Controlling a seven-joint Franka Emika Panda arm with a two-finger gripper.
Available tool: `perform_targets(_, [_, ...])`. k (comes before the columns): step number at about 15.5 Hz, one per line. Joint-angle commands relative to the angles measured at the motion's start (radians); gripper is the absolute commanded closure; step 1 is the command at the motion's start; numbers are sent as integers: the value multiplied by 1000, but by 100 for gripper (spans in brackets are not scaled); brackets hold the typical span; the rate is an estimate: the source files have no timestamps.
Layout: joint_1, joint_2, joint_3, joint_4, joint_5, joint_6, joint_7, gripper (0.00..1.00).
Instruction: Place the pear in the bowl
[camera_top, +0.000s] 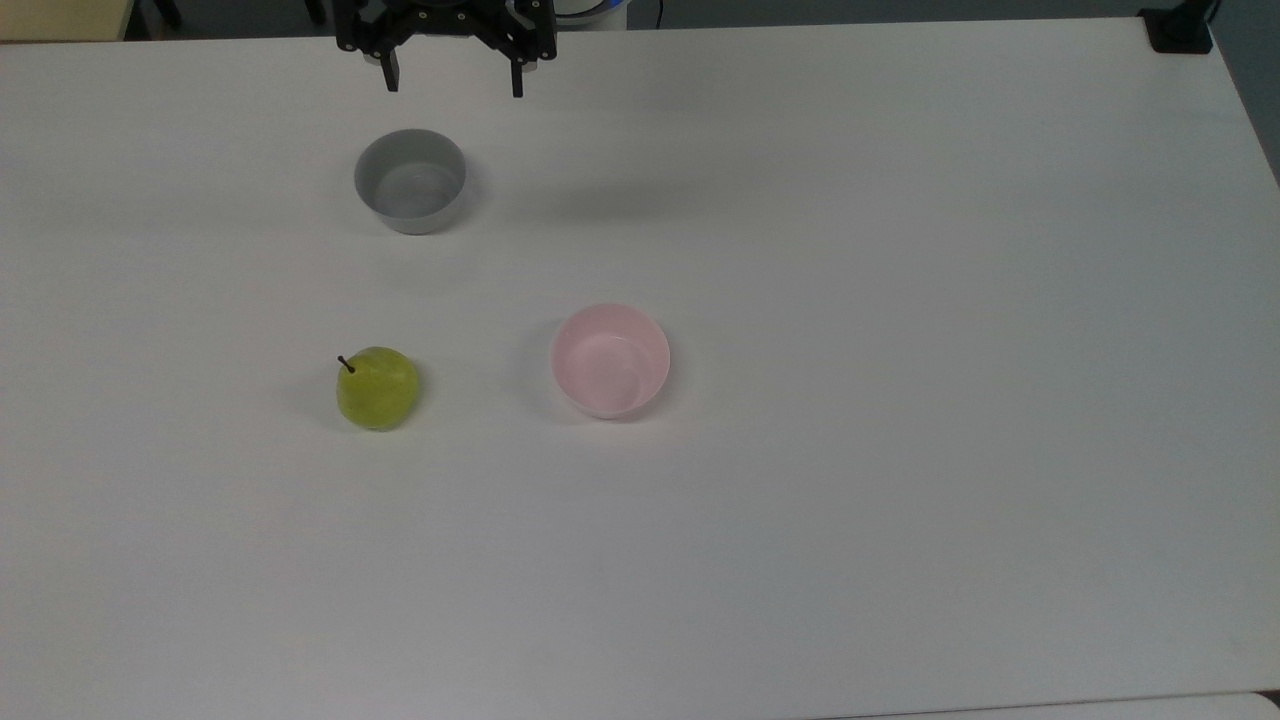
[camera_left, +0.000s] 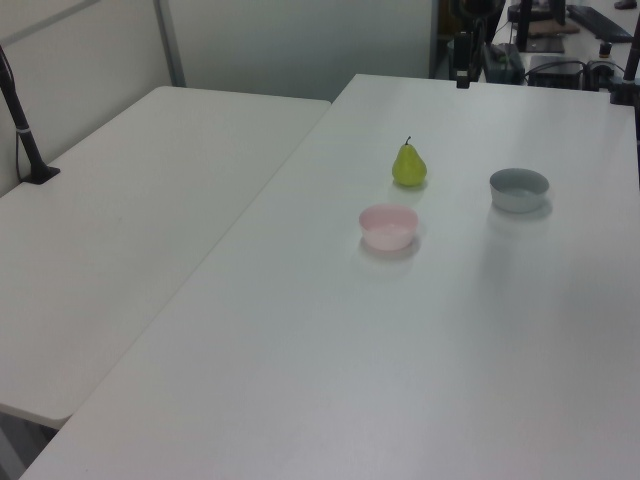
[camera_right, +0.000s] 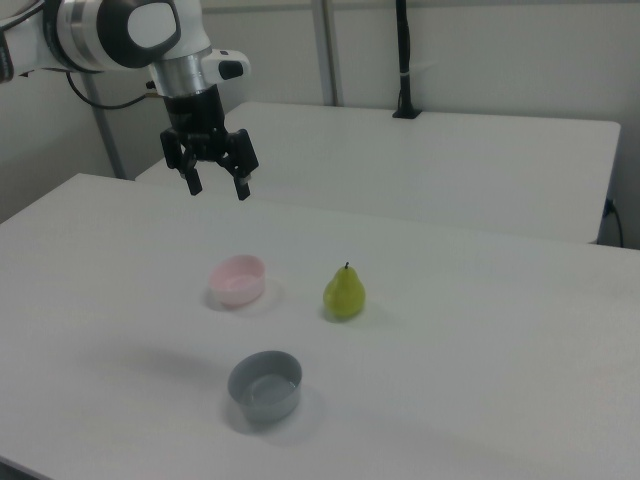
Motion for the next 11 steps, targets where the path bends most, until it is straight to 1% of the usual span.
perform_targets(1, [5, -25, -5, -22, 2, -13, 4, 0])
perform_targets(8, [2, -24, -6, -22, 2, -9, 7, 0])
perform_targets(11, [-6, -16, -5, -22, 0, 1, -22, 0])
